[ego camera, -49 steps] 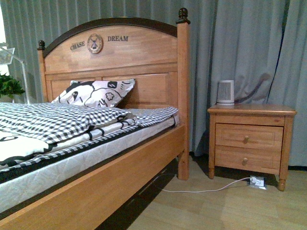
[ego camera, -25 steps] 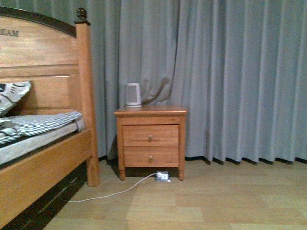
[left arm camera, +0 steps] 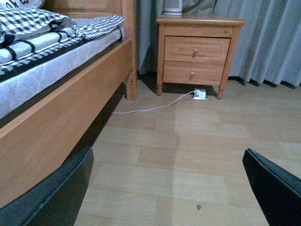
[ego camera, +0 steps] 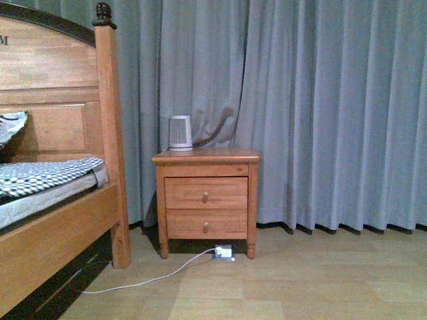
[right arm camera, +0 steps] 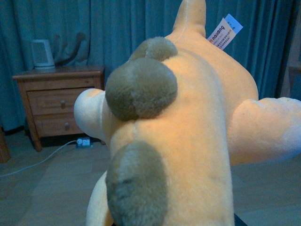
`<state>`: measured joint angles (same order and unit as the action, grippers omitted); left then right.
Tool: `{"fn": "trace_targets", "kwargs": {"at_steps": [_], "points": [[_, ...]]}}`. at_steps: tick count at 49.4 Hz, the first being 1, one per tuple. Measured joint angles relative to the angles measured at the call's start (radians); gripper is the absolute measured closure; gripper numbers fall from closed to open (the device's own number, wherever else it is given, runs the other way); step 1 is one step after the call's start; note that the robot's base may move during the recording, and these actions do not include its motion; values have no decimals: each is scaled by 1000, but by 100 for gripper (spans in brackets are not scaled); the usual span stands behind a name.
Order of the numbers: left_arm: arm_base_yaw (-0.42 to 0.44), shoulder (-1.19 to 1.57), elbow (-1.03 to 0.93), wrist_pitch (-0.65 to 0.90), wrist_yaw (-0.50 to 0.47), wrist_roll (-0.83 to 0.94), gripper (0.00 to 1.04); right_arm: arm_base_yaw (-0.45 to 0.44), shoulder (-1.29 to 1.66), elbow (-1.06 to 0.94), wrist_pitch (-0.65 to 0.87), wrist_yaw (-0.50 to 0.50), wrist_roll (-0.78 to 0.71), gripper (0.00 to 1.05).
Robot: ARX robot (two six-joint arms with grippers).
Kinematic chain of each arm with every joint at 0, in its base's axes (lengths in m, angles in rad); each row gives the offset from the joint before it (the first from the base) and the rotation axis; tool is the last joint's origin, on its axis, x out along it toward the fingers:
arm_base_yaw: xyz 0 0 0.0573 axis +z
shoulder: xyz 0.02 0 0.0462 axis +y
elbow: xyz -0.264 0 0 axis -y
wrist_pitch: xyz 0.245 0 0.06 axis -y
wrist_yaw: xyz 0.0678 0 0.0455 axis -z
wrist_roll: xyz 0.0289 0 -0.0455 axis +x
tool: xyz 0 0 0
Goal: Put away toys
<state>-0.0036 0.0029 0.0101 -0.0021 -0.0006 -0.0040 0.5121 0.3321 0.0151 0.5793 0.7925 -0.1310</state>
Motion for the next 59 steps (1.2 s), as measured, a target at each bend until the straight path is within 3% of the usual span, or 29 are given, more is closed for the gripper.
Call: {"fn": "trace_targets", "kwargs": {"at_steps": [59], "points": [[0, 0, 0, 0, 0, 0, 6, 0, 1, 0, 0, 0, 0, 97]]}}
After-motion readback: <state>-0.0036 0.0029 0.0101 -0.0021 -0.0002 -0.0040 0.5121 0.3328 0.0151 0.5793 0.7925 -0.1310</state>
